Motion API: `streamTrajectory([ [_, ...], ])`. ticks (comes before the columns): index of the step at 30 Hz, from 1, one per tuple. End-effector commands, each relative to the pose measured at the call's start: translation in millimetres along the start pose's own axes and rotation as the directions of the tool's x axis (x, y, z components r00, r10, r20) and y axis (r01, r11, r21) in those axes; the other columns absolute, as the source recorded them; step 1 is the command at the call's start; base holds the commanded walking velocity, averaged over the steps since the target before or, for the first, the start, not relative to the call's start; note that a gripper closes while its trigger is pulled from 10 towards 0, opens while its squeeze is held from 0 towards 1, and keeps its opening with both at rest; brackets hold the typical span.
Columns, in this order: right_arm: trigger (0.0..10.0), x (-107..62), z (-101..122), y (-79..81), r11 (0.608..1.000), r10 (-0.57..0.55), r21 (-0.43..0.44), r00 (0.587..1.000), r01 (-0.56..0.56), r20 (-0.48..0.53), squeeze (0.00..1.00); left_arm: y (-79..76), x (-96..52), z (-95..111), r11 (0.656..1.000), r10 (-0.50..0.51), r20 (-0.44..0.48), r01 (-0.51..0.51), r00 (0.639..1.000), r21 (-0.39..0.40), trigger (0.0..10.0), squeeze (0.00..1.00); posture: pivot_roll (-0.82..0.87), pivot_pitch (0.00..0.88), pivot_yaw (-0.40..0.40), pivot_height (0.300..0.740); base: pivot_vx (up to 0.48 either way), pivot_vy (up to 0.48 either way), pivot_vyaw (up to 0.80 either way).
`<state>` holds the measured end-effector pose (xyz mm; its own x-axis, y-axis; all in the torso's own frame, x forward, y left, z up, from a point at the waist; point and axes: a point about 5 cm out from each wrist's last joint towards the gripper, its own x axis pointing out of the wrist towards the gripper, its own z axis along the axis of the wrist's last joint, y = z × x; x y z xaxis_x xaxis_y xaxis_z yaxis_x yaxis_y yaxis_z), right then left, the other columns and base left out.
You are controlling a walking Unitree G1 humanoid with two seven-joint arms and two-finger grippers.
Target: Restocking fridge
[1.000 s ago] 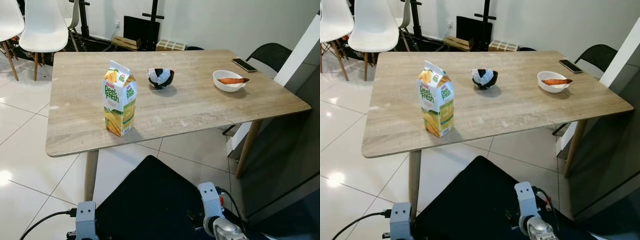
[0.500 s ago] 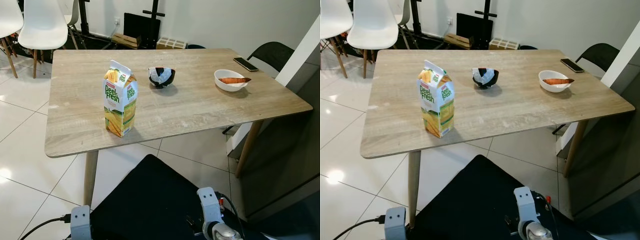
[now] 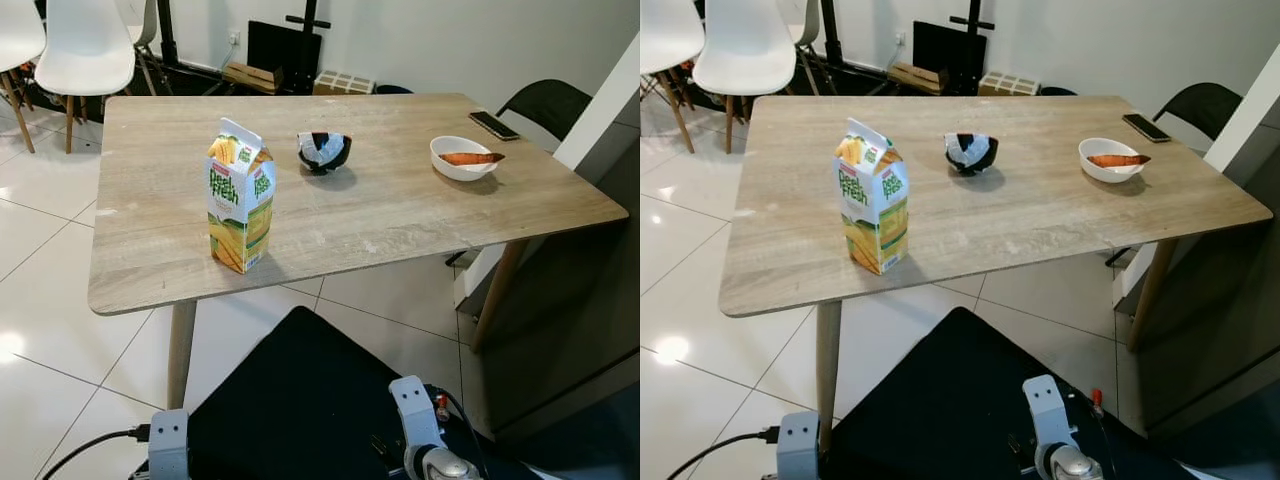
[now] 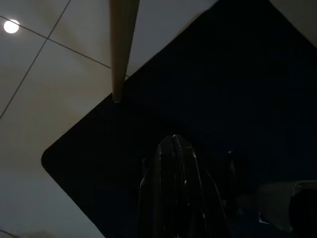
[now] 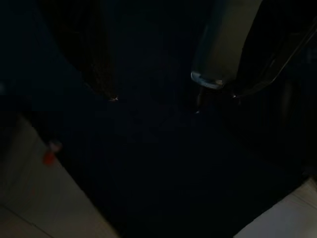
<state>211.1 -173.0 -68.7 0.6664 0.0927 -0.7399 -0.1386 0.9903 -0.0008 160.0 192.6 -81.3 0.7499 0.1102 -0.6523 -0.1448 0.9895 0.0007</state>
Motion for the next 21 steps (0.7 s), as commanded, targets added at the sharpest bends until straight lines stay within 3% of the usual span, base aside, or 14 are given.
streamTrajectory([
  [1, 10.0, -1.7, -2, -12.4, 0.994, -0.066, 0.089, 0.998, 0.067, -0.019, 0.00, -5.9, -4.2, -11, 1.000, -0.006, -0.036, 0.005, 0.999, -0.015, 10.0, 0.00, 0.02, 0.069, -0.137, 0.740, 0.000, 0.000, 0.00],
  [4, 10.0, -3.2, -6, -22.4, 0.952, -0.111, 0.278, 0.991, 0.127, -0.074, 0.00, 0.5, -7.6, -17, 1.000, 0.024, -0.059, -0.025, 0.998, -0.013, 10.0, 0.00, 0.05, 0.076, -0.137, 0.740, 0.000, 0.000, 0.00],
  [7, 10.0, -3.2, -7, -21.8, 0.954, -0.109, 0.272, 0.991, 0.127, -0.080, 0.00, 1.6, -7.9, -18, 1.000, 0.027, -0.061, -0.028, 0.998, -0.012, 10.0, 0.00, 0.05, 0.076, -0.137, 0.740, 0.000, 0.000, 0.00],
  [9, 10.0, -2.0, -7, -14.8, 0.979, -0.067, 0.187, 0.995, 0.081, -0.079, 0.00, 4.0, -8.8, -19, 1.000, 0.019, -0.067, -0.019, 0.998, 0.010, 10.0, 0.00, 0.07, 0.082, -0.125, 0.740, 0.000, 0.000, 0.00],
  [11, 10.0, -0.9, -7, -6.7, 0.987, -0.031, 0.156, 0.997, 0.042, -0.077, 0.00, 7.7, -9.8, -20, 1.000, 0.020, -0.072, -0.019, 0.997, 0.025, 10.0, 0.00, 0.10, 0.080, -0.122, 0.740, 0.000, 0.000, 0.00],
  [21, 10.0, 1.5, -10, 15.4, 0.984, 0.038, 0.177, 0.996, -0.023, -0.086, 0.00, 22.3, -18.9, -32, 0.998, 0.041, -0.094, -0.037, 0.995, 0.050, 10.0, 0.00, 0.17, 0.101, -0.078, 0.740, 0.000, 0.000, 0.00],
])
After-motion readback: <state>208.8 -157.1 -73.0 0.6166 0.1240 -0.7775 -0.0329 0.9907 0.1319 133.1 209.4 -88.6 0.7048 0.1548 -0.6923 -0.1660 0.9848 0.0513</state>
